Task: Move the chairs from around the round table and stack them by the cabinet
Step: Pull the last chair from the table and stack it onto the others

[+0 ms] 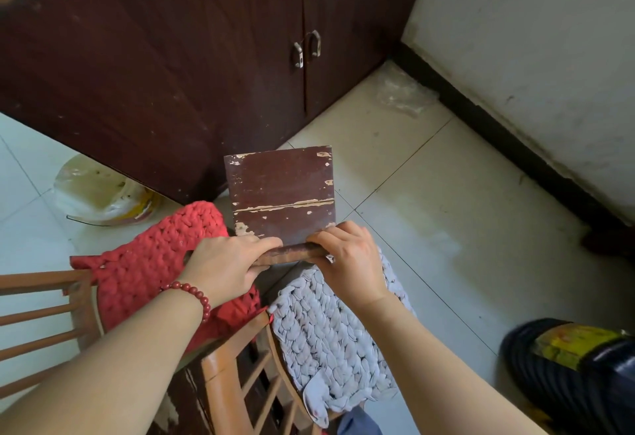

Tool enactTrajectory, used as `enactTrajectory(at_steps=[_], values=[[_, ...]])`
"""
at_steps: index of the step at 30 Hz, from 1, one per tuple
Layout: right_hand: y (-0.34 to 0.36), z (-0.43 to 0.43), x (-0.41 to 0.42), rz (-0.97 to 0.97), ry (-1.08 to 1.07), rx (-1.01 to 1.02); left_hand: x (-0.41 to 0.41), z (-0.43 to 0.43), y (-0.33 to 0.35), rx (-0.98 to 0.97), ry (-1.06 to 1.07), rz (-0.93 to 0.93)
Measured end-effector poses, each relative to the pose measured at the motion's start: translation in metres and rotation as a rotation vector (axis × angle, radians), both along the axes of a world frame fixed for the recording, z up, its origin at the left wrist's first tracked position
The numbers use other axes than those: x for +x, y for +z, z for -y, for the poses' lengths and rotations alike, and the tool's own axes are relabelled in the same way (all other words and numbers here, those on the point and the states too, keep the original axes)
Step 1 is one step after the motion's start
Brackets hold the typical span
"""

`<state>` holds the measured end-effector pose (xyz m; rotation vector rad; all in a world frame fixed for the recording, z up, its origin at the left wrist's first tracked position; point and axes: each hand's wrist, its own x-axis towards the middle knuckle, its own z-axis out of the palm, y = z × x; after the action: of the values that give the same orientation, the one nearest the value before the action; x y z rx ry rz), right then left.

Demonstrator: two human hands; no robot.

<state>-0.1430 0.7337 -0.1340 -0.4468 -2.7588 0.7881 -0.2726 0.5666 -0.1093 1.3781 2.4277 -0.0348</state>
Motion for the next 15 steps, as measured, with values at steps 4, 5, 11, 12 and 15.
enactTrajectory(at_steps=[4, 5, 11, 12, 15], values=[[-0.001, 0.0, 0.004, 0.018, 0.008, -0.013, 0.004, 0.002, -0.003, 0.025, 0.003, 0.029], [0.0, 0.0, 0.004, 0.029, 0.008, -0.017, 0.005, 0.003, -0.003, 0.038, 0.013, 0.038], [0.007, 0.004, 0.005, 0.091, -0.024, -0.008, 0.009, 0.003, 0.0, 0.175, 0.139, 0.123], [0.009, 0.006, 0.005, 0.1, -0.025, -0.001, 0.009, 0.003, 0.002, 0.194, 0.169, 0.139], [0.016, 0.009, 0.006, 0.113, -0.031, 0.01, 0.012, 0.007, 0.008, 0.236, 0.231, 0.187]])
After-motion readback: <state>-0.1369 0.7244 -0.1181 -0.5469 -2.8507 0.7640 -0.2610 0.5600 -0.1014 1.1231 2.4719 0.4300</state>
